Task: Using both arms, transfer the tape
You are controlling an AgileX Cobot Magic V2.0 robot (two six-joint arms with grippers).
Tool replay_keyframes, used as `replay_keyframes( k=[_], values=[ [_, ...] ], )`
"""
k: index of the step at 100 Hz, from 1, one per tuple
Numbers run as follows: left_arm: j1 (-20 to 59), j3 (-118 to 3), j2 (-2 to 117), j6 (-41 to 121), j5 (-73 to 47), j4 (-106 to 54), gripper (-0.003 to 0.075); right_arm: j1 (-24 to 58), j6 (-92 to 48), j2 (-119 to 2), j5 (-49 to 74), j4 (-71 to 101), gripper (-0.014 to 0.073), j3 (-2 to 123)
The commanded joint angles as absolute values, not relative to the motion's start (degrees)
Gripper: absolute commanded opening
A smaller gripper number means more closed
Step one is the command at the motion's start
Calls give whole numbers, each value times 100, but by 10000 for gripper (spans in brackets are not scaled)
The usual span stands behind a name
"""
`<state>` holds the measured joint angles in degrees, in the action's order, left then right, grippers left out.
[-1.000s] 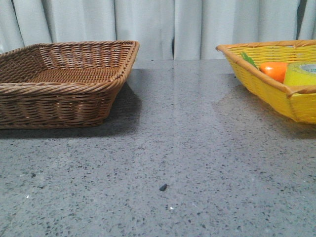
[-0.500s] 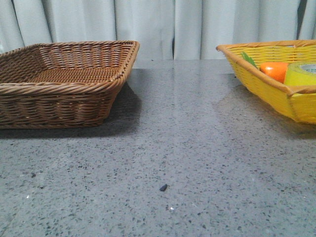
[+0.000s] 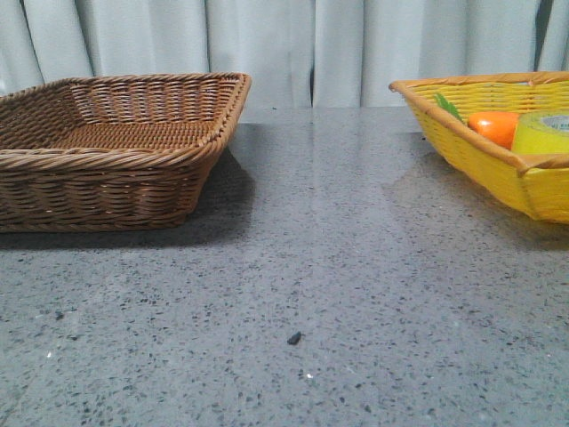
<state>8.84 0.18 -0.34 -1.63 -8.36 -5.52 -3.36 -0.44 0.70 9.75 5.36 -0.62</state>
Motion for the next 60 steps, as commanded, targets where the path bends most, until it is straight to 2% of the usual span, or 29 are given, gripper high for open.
replay_keyframes(
  k=[1,29,60],
  values=[
    [874,-87,-203,-190,-370,-756,-21,-377,-82,171,606,713,-74,118],
    [874,-806,326,-190,-453,-735,-21,-377,-82,-262,1251,907,-57,1064],
    [874,-1845,1700,-180,-554,-730,-21,-377,-245,-1805,2483,907,-56,2549]
  ],
)
